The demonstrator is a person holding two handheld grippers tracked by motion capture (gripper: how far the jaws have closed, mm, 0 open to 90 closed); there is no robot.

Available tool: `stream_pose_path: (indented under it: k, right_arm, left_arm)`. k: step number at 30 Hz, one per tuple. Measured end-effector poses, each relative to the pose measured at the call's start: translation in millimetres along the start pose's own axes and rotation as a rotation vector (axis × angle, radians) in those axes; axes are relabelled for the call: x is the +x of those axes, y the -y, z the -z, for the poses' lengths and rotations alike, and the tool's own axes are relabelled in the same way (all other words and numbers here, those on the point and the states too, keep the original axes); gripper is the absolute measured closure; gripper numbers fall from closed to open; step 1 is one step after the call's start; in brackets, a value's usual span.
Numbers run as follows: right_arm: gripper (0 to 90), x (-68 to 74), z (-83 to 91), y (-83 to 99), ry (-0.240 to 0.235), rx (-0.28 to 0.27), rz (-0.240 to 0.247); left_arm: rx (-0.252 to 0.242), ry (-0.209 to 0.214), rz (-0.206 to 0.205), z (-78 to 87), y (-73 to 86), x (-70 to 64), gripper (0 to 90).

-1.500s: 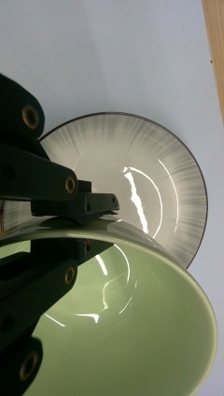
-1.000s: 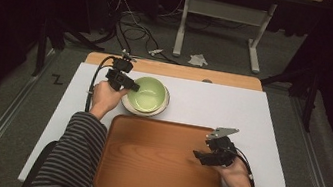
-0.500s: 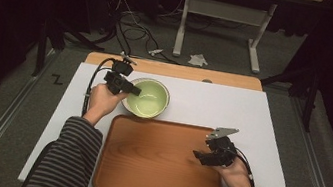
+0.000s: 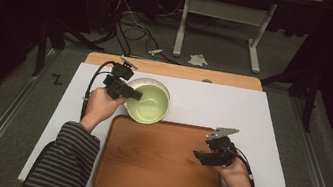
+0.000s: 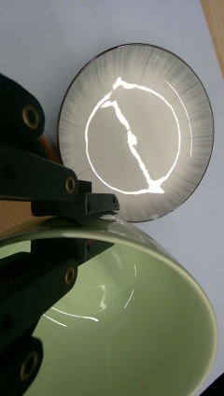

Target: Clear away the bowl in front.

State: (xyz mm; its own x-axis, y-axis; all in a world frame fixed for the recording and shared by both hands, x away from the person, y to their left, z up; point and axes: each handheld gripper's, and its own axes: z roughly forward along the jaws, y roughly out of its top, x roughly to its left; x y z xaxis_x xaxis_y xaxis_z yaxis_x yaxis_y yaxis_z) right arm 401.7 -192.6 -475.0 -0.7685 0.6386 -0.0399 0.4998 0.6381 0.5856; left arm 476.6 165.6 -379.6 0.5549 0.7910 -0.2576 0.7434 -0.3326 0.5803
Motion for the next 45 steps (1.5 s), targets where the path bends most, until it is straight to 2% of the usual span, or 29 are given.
stream_pose_path:
  k: [5, 28, 39, 45]
  right_arm:
    - [37.9, 0.0, 0.3, 0.0, 0.0, -0.001, 0.0]
    - [37.9, 0.1, 0.2, 0.0, 0.001, -0.002, 0.002]
    - [37.9, 0.6, -0.2, -0.1, 0.001, -0.003, 0.003]
    - [37.9, 0.5, 0.2, 0.0, 0.0, -0.003, 0.002]
  left_arm:
    - [-0.009, 0.016, -0.009, 3.2, 3.5, -7.4, 84.0]
    - [0.016, 0.08, -0.048, 3.3, 24.7, -31.1, 84.0]
    - [0.041, 0.095, -0.104, -1.4, 31.4, -46.8, 84.0]
    - [0.049, 0.108, -0.111, -3.9, 33.8, -51.6, 84.0]
